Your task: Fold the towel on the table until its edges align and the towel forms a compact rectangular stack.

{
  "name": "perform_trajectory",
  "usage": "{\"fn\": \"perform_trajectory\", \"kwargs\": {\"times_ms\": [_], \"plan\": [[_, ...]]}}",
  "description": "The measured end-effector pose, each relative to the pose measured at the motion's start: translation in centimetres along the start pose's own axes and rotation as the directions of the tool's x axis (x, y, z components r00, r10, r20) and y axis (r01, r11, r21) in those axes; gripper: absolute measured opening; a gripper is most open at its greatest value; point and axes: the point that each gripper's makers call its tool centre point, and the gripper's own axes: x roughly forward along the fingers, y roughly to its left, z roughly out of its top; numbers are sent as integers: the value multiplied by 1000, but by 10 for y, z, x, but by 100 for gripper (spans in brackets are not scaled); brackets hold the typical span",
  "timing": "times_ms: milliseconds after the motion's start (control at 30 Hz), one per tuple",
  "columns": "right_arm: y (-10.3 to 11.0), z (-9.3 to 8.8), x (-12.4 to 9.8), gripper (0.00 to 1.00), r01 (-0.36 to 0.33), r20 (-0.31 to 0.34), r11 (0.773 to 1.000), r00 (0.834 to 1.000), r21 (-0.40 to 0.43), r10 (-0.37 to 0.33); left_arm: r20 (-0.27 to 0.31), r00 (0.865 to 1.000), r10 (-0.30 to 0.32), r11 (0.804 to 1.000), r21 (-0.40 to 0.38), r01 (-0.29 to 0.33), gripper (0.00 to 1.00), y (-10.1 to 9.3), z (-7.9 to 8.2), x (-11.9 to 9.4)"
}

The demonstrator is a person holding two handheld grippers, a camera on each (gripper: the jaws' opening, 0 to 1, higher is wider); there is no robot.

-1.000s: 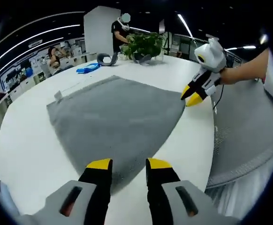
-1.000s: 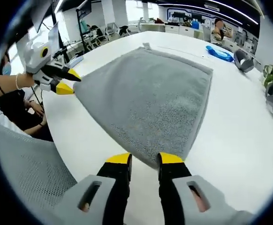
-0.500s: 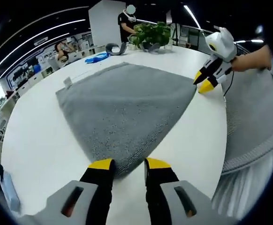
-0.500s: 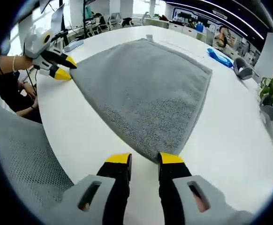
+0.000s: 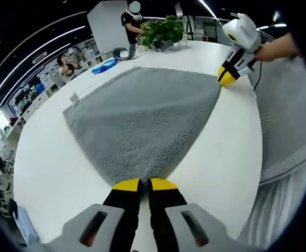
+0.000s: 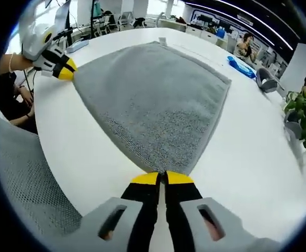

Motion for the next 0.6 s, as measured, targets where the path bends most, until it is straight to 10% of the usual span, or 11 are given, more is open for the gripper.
{"fn": "perform_trajectory", "kwargs": {"times_ms": [600], "plan": [[-4,17,-21,0,-16,20,996,1000,89,14,-27,1000,3,998,-69,-5,3,2,8,-11]]}}
